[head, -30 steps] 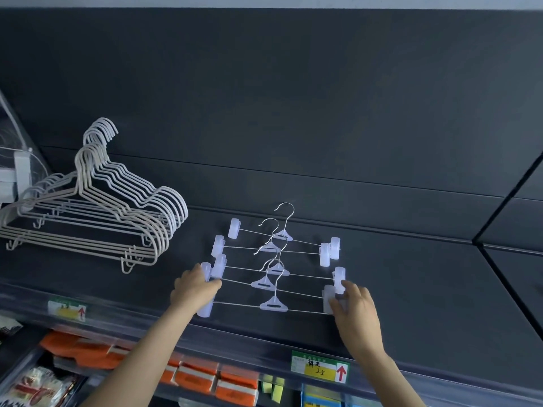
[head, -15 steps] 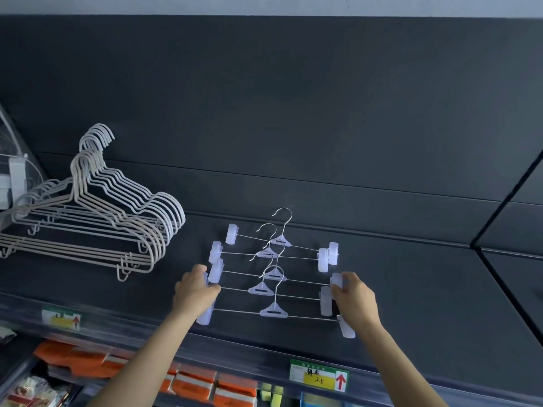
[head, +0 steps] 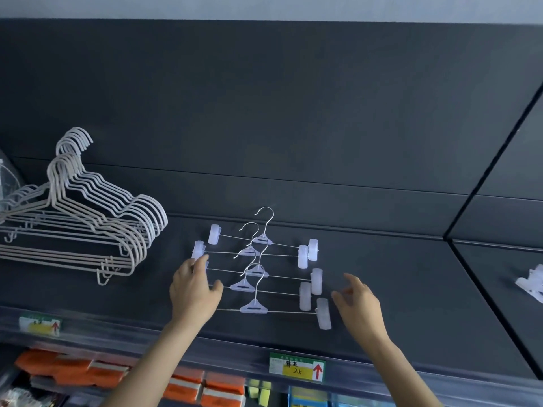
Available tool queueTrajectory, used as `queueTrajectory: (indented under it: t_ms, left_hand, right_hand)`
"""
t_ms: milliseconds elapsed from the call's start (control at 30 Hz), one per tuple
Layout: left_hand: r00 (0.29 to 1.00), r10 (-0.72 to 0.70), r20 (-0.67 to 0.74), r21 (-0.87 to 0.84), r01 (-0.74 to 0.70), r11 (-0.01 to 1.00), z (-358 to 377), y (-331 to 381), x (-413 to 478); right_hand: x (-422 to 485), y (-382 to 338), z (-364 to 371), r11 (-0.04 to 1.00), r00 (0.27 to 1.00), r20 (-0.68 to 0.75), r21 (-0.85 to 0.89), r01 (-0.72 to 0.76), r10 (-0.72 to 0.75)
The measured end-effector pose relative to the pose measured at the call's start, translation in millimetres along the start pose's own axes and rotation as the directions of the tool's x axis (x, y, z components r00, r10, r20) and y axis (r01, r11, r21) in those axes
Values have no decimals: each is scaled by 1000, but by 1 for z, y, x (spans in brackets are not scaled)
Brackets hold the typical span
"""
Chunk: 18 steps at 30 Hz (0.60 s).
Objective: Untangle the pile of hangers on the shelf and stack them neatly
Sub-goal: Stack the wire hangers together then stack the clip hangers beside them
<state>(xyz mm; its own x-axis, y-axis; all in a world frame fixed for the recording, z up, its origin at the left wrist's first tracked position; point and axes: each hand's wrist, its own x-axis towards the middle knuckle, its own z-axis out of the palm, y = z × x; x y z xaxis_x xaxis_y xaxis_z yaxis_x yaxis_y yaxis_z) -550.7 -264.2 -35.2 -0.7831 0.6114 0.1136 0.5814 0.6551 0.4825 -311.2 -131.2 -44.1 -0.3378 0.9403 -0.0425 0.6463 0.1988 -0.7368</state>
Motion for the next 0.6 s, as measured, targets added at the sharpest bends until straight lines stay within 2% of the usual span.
queueTrajectory:
  t_ms: [200,333,433,600]
  left_hand:
    - [959,278,53,-138,-268,953,24,81,-41]
    - [907,406,114,-88,-397,913,50,144,-70]
    - [873,460,161,-11,-464,886,69,189,-94]
    - [846,477,237,3,-492,871,105,270,-148]
  right_hand:
    - [-17,44,-55,978,992,-77,-190,85,-101]
    - [-24,83,-102,910,986,-74,-401,105,-146]
    - [-28,115,-138,876,982,-62,-464,130,-179]
    - [-37,172,-220,842,985,-57,-529,107,-161]
